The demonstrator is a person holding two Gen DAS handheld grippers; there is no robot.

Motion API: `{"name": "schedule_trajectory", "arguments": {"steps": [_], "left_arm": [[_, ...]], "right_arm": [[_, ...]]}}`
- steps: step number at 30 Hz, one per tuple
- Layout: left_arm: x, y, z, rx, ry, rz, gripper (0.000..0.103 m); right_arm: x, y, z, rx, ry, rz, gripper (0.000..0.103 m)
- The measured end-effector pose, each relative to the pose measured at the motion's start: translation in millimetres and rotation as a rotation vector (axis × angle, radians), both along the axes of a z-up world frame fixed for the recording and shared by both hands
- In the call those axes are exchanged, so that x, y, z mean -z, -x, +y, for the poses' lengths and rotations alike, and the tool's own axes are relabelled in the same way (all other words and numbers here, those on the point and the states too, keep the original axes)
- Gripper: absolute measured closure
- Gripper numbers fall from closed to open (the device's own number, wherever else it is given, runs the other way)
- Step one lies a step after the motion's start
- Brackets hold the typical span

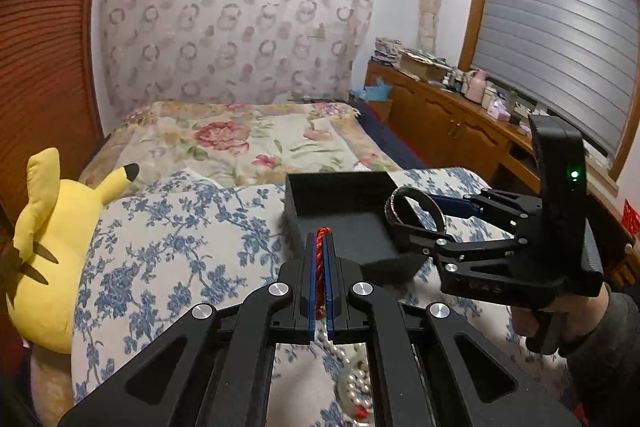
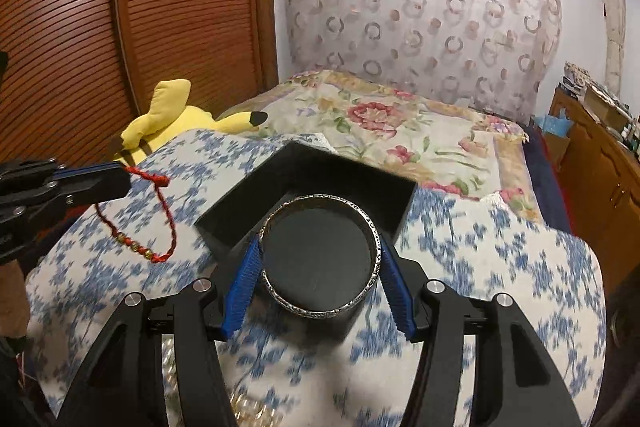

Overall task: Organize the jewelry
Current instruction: 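Carry both bracelets into the black box and open both tools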

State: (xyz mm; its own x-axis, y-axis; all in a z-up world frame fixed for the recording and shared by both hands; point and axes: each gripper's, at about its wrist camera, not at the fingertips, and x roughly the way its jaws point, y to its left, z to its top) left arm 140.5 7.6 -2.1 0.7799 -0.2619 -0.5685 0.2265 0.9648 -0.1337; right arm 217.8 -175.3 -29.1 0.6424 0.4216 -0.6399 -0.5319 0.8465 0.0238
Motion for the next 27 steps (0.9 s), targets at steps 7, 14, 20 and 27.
{"name": "schedule_trajectory", "arguments": {"steps": [7, 14, 20, 27], "left_arm": [[-7.2, -20.0, -2.8, -0.013, -0.012, -0.008, 0.101], [-5.8, -40.7, -14.1, -0.006, -0.013, 0.008, 0.101], [0.9, -55.2, -32.4, 0.012, -0.028, 0.023, 0.101], [6.8, -57.1, -39.9, 0.007, -0.054, 0.033, 0.069]], "right_arm": [[15.2, -28.4, 3.8, 0.001, -0.017, 0.077, 0.043], [6.5, -20.9, -6.3, 0.002, -0.055, 0.059, 0.034], [-3.7, -1.4, -35.6, 0.025, -0.073, 0.029, 0.034], [2.2, 26.2, -55.4, 0.027, -0.074, 0.021, 0.034]]}}
